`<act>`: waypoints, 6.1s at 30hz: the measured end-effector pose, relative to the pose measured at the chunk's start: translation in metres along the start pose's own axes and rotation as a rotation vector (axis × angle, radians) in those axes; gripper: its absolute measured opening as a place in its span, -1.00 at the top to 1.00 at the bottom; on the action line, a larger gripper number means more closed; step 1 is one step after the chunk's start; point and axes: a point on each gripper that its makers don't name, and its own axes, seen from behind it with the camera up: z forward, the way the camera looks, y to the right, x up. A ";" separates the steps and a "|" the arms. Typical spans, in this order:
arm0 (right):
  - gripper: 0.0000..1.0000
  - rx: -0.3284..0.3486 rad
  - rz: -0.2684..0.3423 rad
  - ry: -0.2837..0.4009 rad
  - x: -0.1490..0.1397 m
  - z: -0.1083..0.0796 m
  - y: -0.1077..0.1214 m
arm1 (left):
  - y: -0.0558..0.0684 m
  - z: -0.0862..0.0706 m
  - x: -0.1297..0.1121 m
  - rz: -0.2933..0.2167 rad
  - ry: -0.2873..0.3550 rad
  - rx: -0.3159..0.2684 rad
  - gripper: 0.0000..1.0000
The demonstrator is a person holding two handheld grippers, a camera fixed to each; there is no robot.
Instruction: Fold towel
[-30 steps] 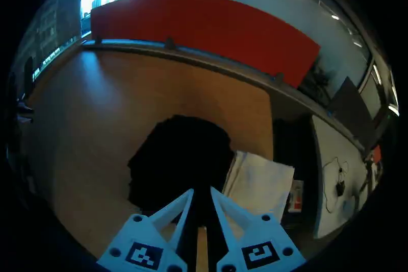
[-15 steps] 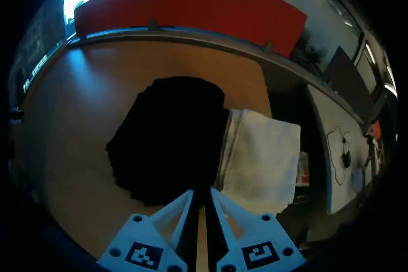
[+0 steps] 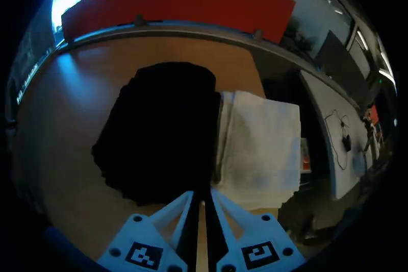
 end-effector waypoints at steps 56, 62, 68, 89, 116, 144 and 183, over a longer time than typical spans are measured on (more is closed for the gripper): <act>-0.99 -0.056 0.211 0.456 0.069 -0.063 -0.053 | -0.037 -0.004 0.033 -0.010 0.098 0.006 -0.87; -0.99 -0.076 0.250 0.592 0.092 -0.084 -0.057 | -0.046 -0.005 0.048 -0.015 0.138 0.015 -0.87; -0.99 -0.093 0.256 0.660 0.104 -0.093 -0.064 | -0.055 -0.005 0.066 -0.035 0.202 0.019 -0.87; -0.99 -0.057 0.168 0.828 0.166 -0.132 -0.171 | -0.109 -0.028 0.140 -0.110 0.554 0.086 -0.87; -0.99 0.013 0.127 0.934 0.220 -0.134 -0.292 | -0.153 -0.033 0.149 -0.092 0.728 0.146 -0.86; -0.99 0.031 0.110 0.944 0.199 -0.095 -0.335 | -0.186 0.052 0.082 -0.102 0.809 0.220 -0.87; -0.99 0.026 0.109 0.975 0.190 -0.086 -0.323 | -0.166 0.057 0.068 -0.052 0.832 0.253 -0.87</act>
